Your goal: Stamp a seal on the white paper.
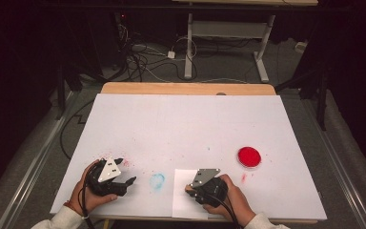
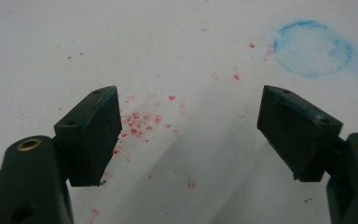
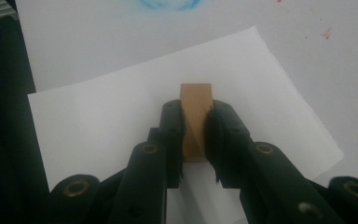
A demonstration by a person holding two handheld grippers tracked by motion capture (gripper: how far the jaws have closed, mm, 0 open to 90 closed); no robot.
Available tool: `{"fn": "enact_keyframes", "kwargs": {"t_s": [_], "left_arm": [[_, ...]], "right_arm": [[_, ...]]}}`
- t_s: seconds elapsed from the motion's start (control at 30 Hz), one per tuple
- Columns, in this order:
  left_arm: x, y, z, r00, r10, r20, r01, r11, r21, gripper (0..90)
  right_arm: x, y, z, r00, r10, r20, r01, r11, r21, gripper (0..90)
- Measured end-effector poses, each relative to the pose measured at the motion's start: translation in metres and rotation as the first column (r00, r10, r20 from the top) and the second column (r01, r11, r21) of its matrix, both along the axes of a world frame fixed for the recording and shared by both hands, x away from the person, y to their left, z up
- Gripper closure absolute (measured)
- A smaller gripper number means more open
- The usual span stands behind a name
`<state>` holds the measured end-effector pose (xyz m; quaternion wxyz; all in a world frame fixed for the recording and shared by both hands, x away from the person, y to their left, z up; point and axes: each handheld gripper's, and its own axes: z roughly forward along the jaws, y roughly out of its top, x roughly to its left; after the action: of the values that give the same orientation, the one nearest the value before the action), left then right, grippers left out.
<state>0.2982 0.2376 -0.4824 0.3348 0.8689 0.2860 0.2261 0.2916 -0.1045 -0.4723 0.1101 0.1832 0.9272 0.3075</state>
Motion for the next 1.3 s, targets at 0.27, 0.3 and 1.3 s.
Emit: {"fn": "enact_keyframes", "kwargs": {"t_s": [0.27, 0.3, 1.3], "left_arm": [[0.0, -0.0003, -0.0002, 1.0, 0.004, 0.002, -0.004, 1.0, 0.002, 21.0], [0.0001, -0.0002, -0.0001, 1.0, 0.006, 0.002, -0.006, 1.0, 0.0, 20.6], [0.0, -0.001, -0.0008, 1.0, 0.003, -0.004, -0.003, 1.0, 0.005, 20.8]], "right_arm": [[0.0012, -0.0016, -0.0013, 0.9999, -0.002, -0.01, 0.002, 1.0, 0.013, 75.9], [0.0012, -0.0017, -0.0012, 0.9999, -0.002, -0.01, 0.002, 1.0, 0.011, 76.0], [0.0008, -0.0016, -0.0024, 1.0, -0.002, -0.008, 0.002, 1.0, 0.011, 75.8]]}}
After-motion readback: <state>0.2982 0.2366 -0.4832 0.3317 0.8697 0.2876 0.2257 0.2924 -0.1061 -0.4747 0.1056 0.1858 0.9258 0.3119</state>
